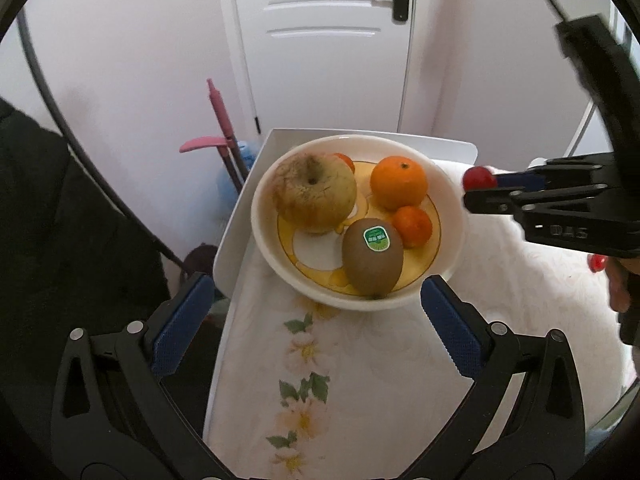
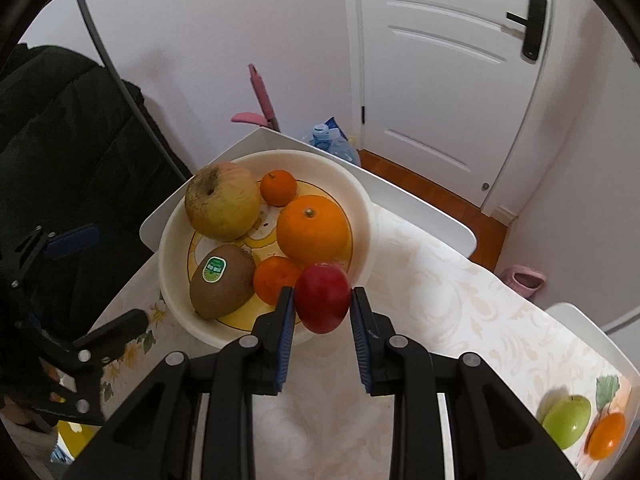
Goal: Organize fruits
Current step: 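Lower the red tomato onto the duck plate and open the right gripper, then move the left gripper to the small red tomato while the right gripper approaches the green pomelo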
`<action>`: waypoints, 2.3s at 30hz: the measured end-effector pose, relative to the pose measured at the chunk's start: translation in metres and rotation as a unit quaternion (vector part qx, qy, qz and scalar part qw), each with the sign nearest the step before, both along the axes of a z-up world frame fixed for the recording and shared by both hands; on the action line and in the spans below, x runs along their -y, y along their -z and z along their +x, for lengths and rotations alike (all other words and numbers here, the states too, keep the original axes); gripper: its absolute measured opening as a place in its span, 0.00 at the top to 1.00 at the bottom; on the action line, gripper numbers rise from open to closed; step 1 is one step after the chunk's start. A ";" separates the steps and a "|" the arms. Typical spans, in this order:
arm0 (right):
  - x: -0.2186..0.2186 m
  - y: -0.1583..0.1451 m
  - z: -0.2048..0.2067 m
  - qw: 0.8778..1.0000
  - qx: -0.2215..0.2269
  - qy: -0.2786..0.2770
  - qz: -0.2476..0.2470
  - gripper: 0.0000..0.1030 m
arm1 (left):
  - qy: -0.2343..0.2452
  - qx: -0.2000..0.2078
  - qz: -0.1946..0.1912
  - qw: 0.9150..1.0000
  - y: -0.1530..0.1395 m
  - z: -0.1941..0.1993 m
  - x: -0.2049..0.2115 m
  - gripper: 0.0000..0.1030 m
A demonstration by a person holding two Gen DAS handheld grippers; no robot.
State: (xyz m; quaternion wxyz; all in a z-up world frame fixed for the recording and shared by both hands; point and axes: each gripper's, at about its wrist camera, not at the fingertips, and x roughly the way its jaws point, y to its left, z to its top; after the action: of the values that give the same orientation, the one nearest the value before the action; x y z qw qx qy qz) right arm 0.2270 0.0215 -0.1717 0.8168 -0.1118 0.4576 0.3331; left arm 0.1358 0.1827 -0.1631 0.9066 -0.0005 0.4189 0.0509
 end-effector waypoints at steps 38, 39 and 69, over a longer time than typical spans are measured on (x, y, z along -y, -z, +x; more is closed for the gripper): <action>0.001 0.001 -0.001 1.000 0.019 0.002 0.018 0.00 | -0.008 -0.003 0.010 1.000 -0.019 -0.023 -0.008 0.00; 0.002 -0.003 -0.003 1.000 0.018 0.005 0.021 0.00 | -0.008 -0.002 0.011 1.000 -0.022 -0.024 -0.009 0.00; 0.116 -0.098 -0.102 0.977 0.071 0.200 0.000 0.00 | 0.155 0.056 0.010 0.986 -0.103 -0.009 0.060 0.00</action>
State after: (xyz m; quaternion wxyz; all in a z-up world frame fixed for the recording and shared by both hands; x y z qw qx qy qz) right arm 0.1250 -0.0945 -0.0734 0.8975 -0.0415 0.4113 0.1539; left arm 0.1269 0.1231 -0.0596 0.9255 0.0711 0.3618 -0.0861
